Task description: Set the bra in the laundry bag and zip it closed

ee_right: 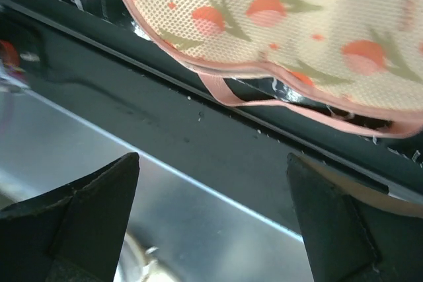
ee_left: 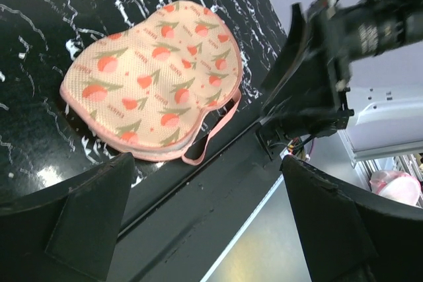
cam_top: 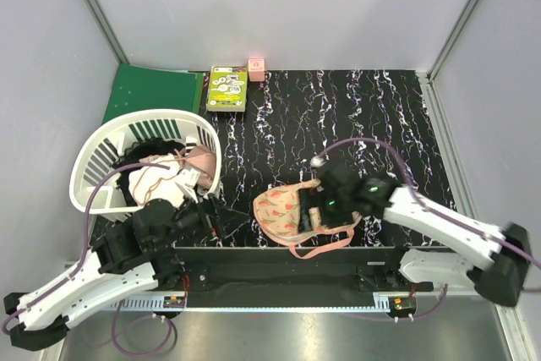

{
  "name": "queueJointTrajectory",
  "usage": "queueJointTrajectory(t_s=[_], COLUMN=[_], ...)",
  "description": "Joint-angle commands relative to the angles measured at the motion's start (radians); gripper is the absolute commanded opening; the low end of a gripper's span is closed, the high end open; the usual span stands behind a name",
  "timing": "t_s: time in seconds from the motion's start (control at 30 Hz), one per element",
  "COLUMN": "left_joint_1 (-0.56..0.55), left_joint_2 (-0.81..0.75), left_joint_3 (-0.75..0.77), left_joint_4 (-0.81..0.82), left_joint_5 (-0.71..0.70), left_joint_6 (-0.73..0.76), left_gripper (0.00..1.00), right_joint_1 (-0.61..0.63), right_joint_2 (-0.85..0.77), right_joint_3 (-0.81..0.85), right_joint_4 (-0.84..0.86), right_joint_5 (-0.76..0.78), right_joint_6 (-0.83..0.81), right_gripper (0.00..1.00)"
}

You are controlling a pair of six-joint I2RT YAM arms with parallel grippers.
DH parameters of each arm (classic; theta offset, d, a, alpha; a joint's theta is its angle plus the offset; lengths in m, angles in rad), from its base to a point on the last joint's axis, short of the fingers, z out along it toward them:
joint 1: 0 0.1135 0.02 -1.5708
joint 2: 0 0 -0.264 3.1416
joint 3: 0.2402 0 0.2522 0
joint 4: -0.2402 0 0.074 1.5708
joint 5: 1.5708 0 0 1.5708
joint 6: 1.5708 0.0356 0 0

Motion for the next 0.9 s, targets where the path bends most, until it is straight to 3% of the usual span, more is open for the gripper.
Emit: queueJointTrajectory(t_s=[0.0,0.03,0.1,0.3,0.33,0.37,0.5,0.63,0.73,0.87], left_joint_1=[-0.004,-0.004,-0.004,-0.005,-0.005,-0.004,-0.005,-0.005,-0.005,-0.004], left_joint_2=[-0.071,-0.085,-0.127,-0.256,-0.275,-0.289,-0.303,-0.238,-0.201,-0.171], left_joint_3=[-0.019,-0.016,-0.001,0.013,0.011,0.007,0.008,0.013,0.004,-0.009], left_joint_4=[-0.066,-0.093,-0.138,-0.238,-0.236,-0.235,-0.239,-0.247,-0.245,-0.228], left_joint_5=[-0.004,-0.001,-0.016,-0.053,-0.053,-0.052,-0.035,0.005,0.030,0.042], left_joint_6=[-0.036,-0.041,-0.040,-0.156,-0.176,-0.193,-0.202,-0.184,-0.190,-0.201], left_gripper=[0.99,0.99,0.99,0.99,0.99,0.99,0.99,0.99,0.99,0.99], right_joint_1=[0.257,0.352,0.425,0.609,0.632,0.634,0.635,0.632,0.598,0.562], right_joint_2=[0.170,0.230,0.281,0.408,0.416,0.421,0.399,0.340,0.278,0.191], right_joint_3=[0.077,0.086,0.098,0.081,0.080,0.069,0.035,0.011,-0.040,-0.101], right_joint_4=[0.119,0.154,0.211,0.286,0.286,0.286,0.296,0.300,0.357,0.437], right_joint_5=[0.245,0.296,0.334,0.464,0.488,0.508,0.630,0.729,0.692,0.617], right_joint_6=[0.097,0.088,0.056,0.037,0.043,0.057,0.039,0.001,-0.071,-0.169], right_gripper=[1.00,0.99,0.94,0.63,0.50,0.46,0.47,0.53,0.57,0.53])
